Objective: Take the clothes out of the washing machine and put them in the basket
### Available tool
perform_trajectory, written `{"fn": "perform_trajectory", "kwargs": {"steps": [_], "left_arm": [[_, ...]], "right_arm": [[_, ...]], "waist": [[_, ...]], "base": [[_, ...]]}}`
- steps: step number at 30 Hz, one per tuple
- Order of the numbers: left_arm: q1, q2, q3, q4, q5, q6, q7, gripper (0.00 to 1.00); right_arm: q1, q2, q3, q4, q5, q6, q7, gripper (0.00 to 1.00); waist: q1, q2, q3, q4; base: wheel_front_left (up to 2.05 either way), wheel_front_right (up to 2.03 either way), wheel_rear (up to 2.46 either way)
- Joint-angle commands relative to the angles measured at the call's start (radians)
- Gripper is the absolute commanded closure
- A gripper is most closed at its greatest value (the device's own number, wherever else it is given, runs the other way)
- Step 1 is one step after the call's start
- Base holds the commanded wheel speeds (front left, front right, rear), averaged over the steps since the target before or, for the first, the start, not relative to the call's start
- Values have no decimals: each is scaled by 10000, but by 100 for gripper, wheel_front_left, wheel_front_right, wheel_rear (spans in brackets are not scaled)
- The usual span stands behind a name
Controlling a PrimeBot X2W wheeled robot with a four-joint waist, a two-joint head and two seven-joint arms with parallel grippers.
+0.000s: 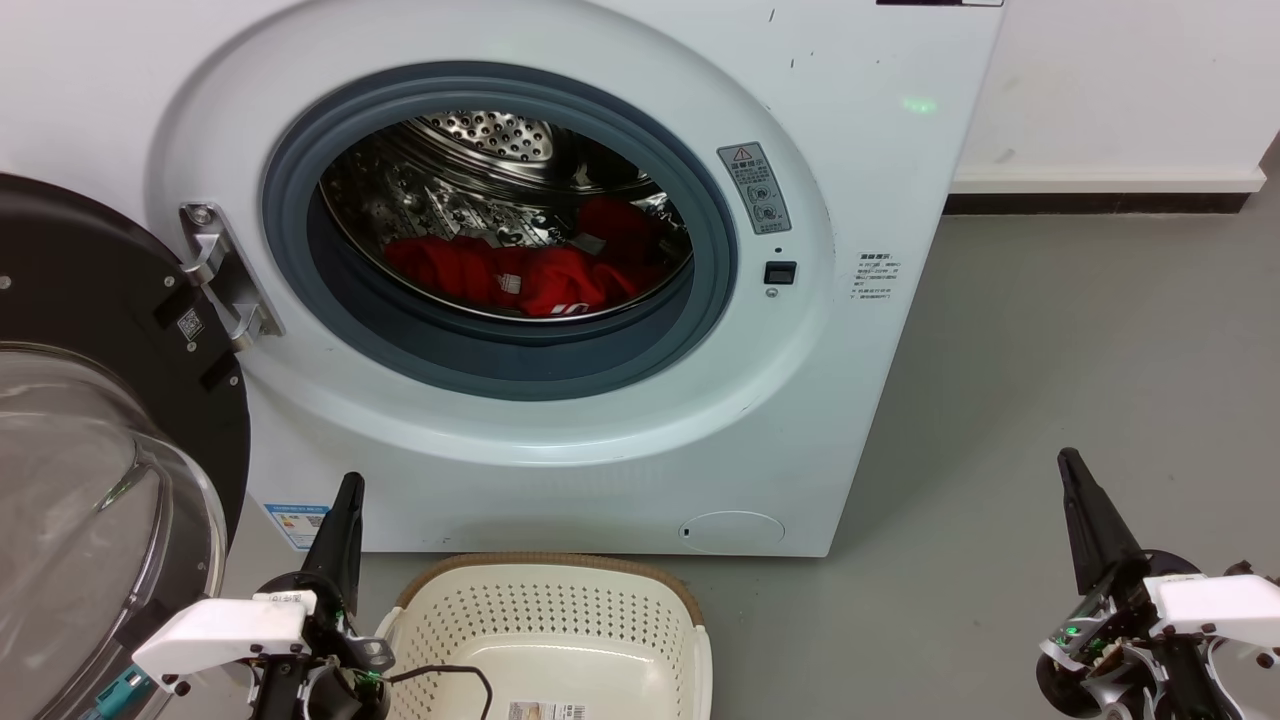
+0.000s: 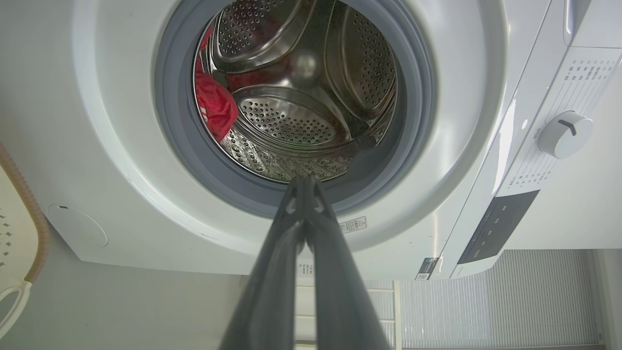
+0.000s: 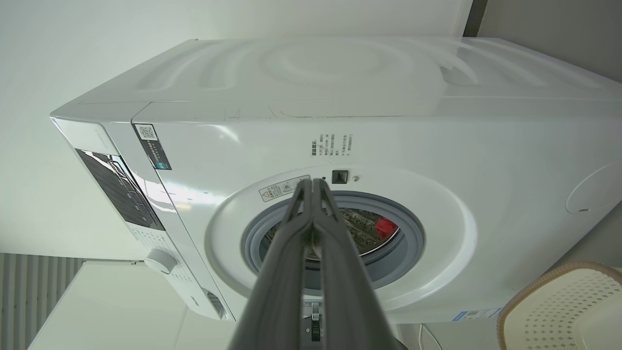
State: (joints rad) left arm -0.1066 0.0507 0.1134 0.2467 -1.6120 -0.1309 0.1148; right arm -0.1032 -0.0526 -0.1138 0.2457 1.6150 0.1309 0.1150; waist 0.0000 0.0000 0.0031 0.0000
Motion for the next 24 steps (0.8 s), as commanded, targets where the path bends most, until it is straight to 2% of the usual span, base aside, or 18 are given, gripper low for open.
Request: {"fn": "perform_trajectory", "kwargs": {"steps": [1,18,19,24], "left_arm": [[-61,-10,19,-9,-21,-22,16,100],[-61,-10,19,-9,-21,-22,15,100],[3,-2,-2,15,0,2,-2,0],[145,-9,-64,22,74,4,-169,0]], "right_arm": [[-123,38,7,15,-43,-3,0,100],[-123,38,7,15,-44,-3,0,100],[3,0,0,12,0,0,0,0],[153,5,39,120,-70,0,-166,0]], "waist": [[0,0,0,0],[0,0,0,0],[0,0,0,0],[0,0,5,-1]], "base": [[0,0,0],[0,0,0],[0,0,0],[0,0,0]]}}
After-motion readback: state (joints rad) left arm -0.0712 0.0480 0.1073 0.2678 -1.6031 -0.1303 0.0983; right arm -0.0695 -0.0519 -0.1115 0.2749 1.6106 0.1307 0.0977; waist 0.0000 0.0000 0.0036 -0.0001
